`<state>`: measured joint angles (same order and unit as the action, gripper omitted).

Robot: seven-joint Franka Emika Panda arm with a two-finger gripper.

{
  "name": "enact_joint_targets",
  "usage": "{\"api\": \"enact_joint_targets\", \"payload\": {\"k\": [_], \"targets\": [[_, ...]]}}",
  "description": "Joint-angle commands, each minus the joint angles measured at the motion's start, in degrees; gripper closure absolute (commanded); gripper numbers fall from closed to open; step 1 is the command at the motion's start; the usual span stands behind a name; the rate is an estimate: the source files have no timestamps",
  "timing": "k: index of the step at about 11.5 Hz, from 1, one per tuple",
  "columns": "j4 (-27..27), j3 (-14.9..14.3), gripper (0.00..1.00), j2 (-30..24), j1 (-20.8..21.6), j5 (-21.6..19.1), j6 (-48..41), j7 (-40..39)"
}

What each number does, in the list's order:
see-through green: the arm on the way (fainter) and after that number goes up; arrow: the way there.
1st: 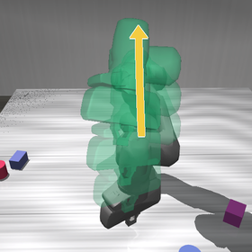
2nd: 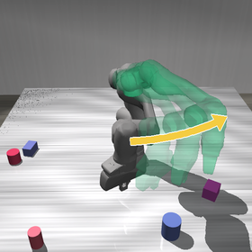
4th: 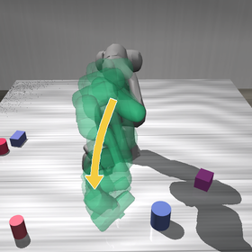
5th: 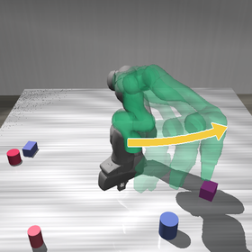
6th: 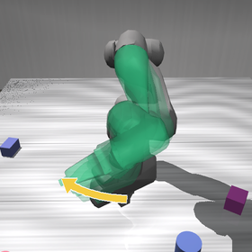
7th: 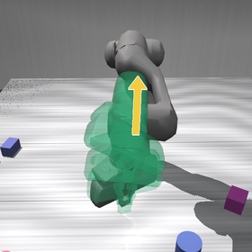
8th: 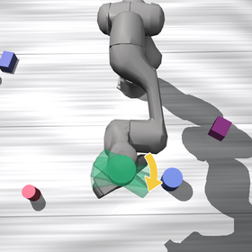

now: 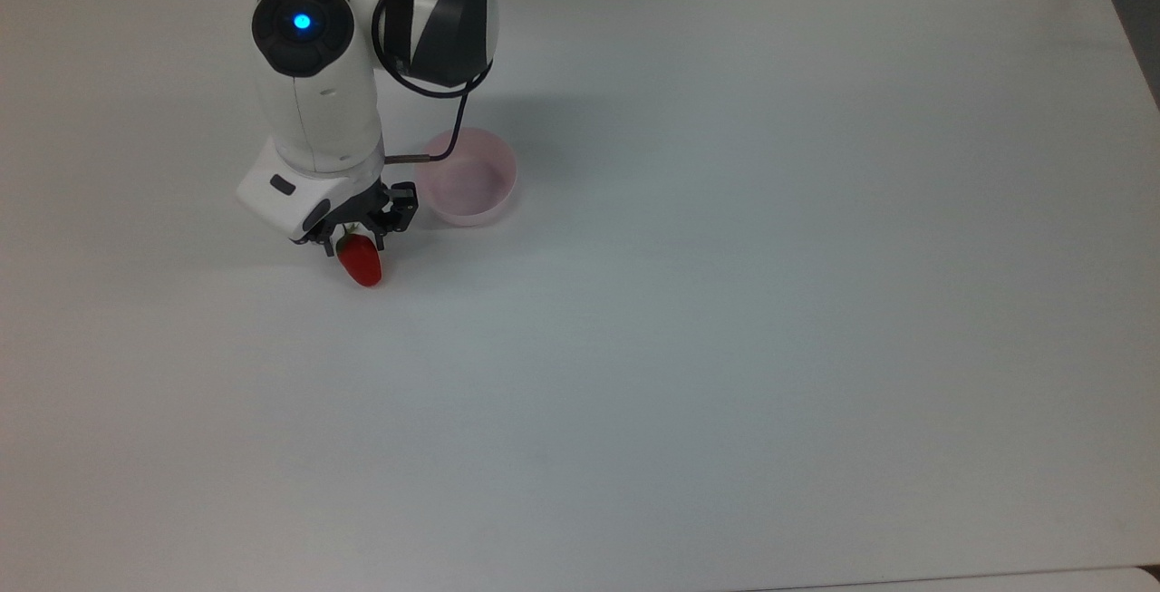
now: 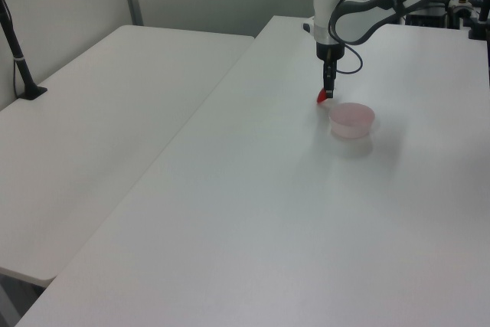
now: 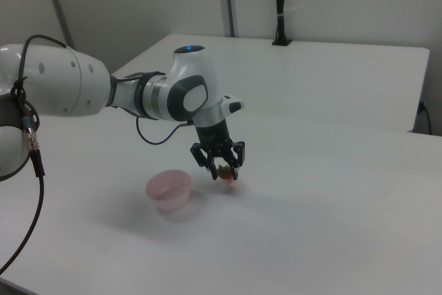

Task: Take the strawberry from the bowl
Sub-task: 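Lower the strawberry to the table and open the gripper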

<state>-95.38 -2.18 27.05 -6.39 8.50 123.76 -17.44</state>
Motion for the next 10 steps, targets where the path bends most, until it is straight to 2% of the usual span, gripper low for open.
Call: {"api": "enact_joint_targets", "payload": {"k": [1, 2, 4, 6, 7, 10], "targets": [[0.5, -0.5, 0.29, 0.0, 0.4, 1.3, 0.0, 1.4], [0.6, -0.5, 0.17, -0.9, 0.5, 1.2, -0.4, 1.5], [0.8, -0.3, 0.00, -4.1, 1.0, 1.2, -4.0, 3.2], [0.8, 0.4, 0.00, -8.5, 2.2, 0.6, -8.8, 4.3], [0.8, 0.4, 0.00, -10.7, 4.3, 0.5, -11.7, 6.5], [0.7, 0.5, 0.00, -18.0, 9.3, 0.1, -19.8, 18.8]]}}
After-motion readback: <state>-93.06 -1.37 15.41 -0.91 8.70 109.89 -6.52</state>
